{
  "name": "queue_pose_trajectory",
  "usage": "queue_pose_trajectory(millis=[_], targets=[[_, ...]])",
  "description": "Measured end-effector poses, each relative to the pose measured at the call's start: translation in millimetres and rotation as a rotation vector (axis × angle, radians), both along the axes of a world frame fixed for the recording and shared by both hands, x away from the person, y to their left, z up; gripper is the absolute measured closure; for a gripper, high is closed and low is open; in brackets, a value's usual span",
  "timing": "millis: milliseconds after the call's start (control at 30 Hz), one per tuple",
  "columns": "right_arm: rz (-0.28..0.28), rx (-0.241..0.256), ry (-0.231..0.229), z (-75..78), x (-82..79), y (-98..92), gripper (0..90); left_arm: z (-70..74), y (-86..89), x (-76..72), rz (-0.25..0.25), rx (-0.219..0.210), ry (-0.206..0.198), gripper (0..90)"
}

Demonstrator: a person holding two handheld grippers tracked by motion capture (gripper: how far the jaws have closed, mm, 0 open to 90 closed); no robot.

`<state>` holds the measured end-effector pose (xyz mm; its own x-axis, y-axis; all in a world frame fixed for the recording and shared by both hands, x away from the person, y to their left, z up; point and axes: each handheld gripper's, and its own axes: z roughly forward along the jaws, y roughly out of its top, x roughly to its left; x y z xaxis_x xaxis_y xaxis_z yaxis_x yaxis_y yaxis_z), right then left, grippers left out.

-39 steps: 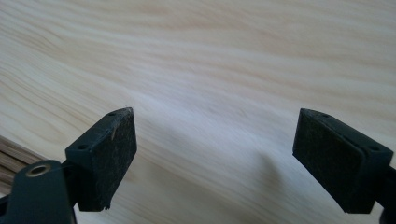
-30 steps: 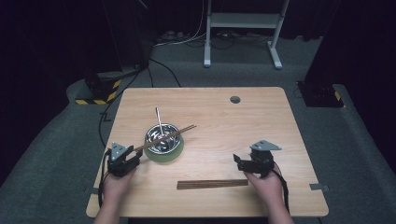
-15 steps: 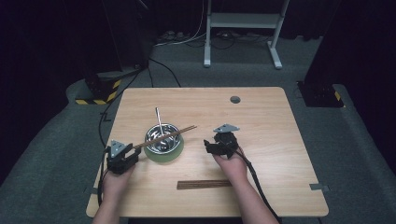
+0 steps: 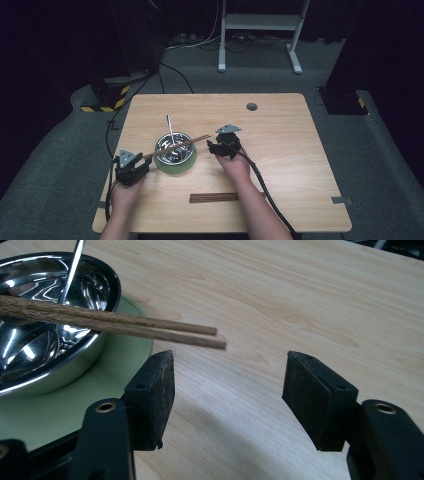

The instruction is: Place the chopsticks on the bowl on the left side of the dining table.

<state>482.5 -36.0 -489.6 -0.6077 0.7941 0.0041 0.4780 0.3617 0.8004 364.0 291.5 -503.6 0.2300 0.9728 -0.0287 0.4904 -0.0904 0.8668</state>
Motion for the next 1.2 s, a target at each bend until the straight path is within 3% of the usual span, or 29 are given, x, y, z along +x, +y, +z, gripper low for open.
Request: queue_pose_trajectory(millis=[33,67,133,300,333,567,667,700,800,900,967,1200], targets=[[0.012,-0.010,-0.005,0.0,2.0,3.4,37.4,-0.8,-0.8,0.1,0.003,-0.007,0.003,56.9],[0.023,-0.015,-0.004,-0.2,4.0,6.6,37.3,-1.0,0.4,0.5,-0.004,0.014,-0.001,56.7],[0.052,-0.017,0.002,-1.5,8.7,11.4,37.4,-1.5,0.1,0.3,-0.002,0.001,0.001,56.6],[0.098,0.013,-0.014,-2.8,12.4,15.9,38.8,-3.8,-0.4,1.7,-0.013,-0.009,0.009,56.4],[0.108,0.012,-0.014,-2.9,12.8,16.3,39.1,-4.0,-0.1,2.2,-0.020,0.004,0.012,56.3],[0.127,0.003,-0.017,-6.5,16.6,20.3,38.4,-3.2,0.1,1.4,-0.019,-0.001,0.003,56.2],[0.134,0.005,-0.011,-7.4,19.9,20.3,37.1,-3.7,0.2,-0.7,-0.006,-0.021,0.008,55.6],[0.138,0.002,-0.012,-7.8,20.7,20.9,36.7,-3.3,1.7,-1.9,-0.002,-0.004,0.009,55.4],[0.146,-0.004,-0.014,-8.3,22.3,21.9,36.3,-3.8,2.3,-7.1,0.018,-0.029,0.015,54.7],[0.152,-0.009,-0.021,-8.7,23.5,23.4,36.0,-3.7,1.7,-9.2,0.032,-0.023,0.011,54.5],[0.156,-0.008,-0.021,-8.6,24.1,23.8,36.0,-4.1,0.9,-8.1,0.026,-0.042,0.019,54.7],[0.163,-0.013,-0.023,-8.9,23.0,25.6,36.7,-4.7,-3.7,-5.0,0.000,-0.020,0.013,54.8]])
